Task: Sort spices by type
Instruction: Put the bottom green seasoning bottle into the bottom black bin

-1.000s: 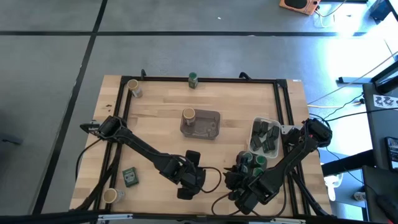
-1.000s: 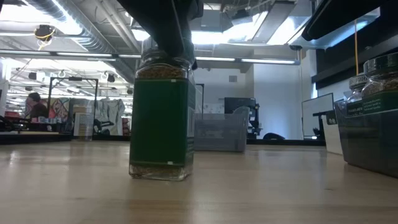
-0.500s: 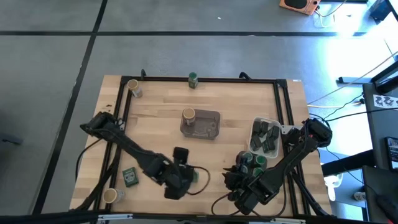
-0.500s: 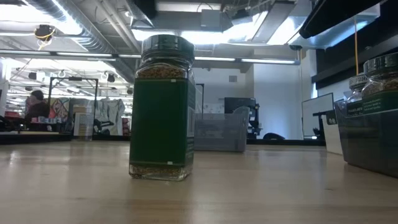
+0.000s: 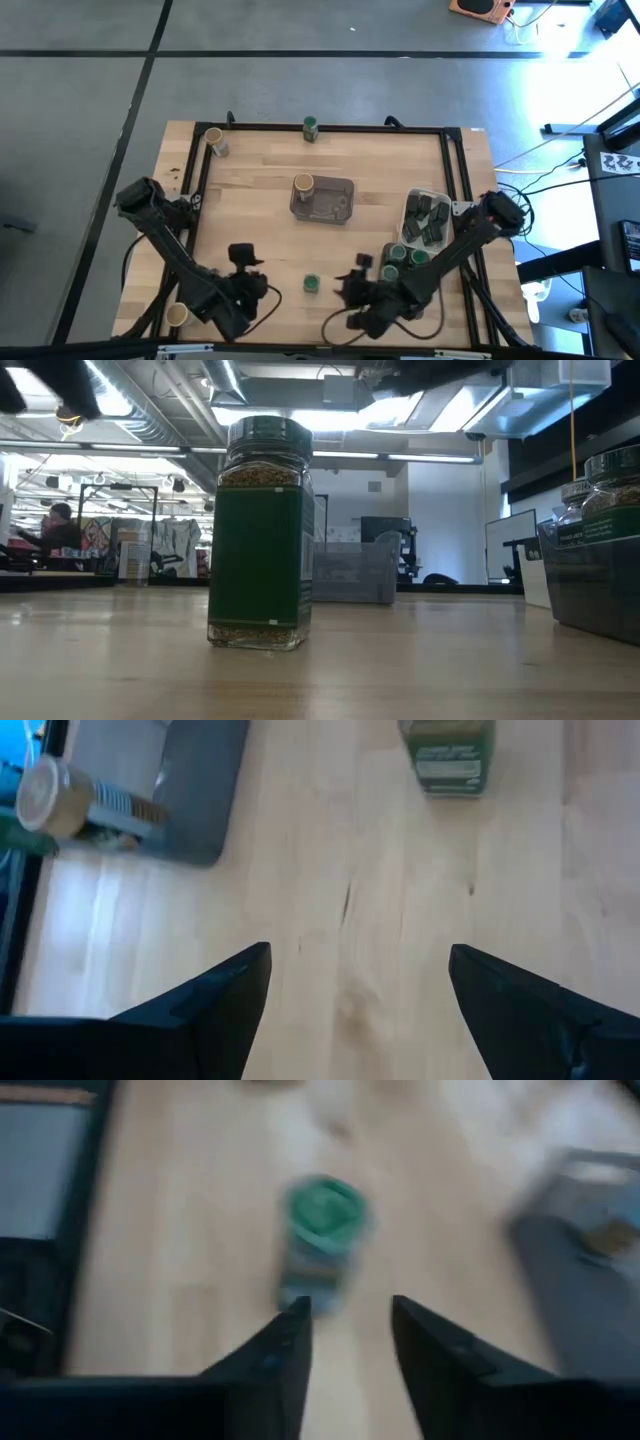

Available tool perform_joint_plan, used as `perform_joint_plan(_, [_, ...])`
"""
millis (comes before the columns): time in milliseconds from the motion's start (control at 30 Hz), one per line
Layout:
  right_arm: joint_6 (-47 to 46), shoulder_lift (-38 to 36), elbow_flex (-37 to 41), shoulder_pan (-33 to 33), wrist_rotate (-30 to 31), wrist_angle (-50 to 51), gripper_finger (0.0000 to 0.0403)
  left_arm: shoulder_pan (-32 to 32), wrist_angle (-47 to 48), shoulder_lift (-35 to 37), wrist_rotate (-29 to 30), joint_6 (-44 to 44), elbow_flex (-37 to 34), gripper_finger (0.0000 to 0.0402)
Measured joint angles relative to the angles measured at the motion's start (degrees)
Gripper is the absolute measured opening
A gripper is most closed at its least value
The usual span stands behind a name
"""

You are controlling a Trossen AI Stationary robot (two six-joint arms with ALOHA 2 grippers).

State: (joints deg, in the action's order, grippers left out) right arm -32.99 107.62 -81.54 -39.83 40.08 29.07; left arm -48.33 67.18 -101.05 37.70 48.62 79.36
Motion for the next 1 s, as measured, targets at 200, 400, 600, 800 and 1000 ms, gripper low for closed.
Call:
perform_joint_plan(200, [11.2,5.7,0.0,5.1,-10.9,-17.6,0.0250,-1.2,-11.8,2.2,0.9,1.4,-8.5,0.0303])
perform_joint_plan(400, [12.4,5.7,0.0,7.5,-11.2,-18.1,0.0359,-0.1,-21.1,3.5,1.0,-1.0,-13.8,0.0303])
perform_joint_plan(600, [10.9,6.2,-0.1,8.0,-12.7,-19.0,0.0398,1.1,-30.8,3.5,1.0,-2.5,-18.3,0.0303])
perform_joint_plan(800, [10.6,8.9,-0.1,8.2,-12.6,-20.2,0.0385,2.6,-41.1,3.5,0.9,-5.5,-22.7,0.0303])
perform_joint_plan(1000, [10.8,9.4,-0.1,9.3,-11.2,-22.3,0.0353,4.2,-47.2,3.5,1.1,-8.0,-25.8,0.0303])
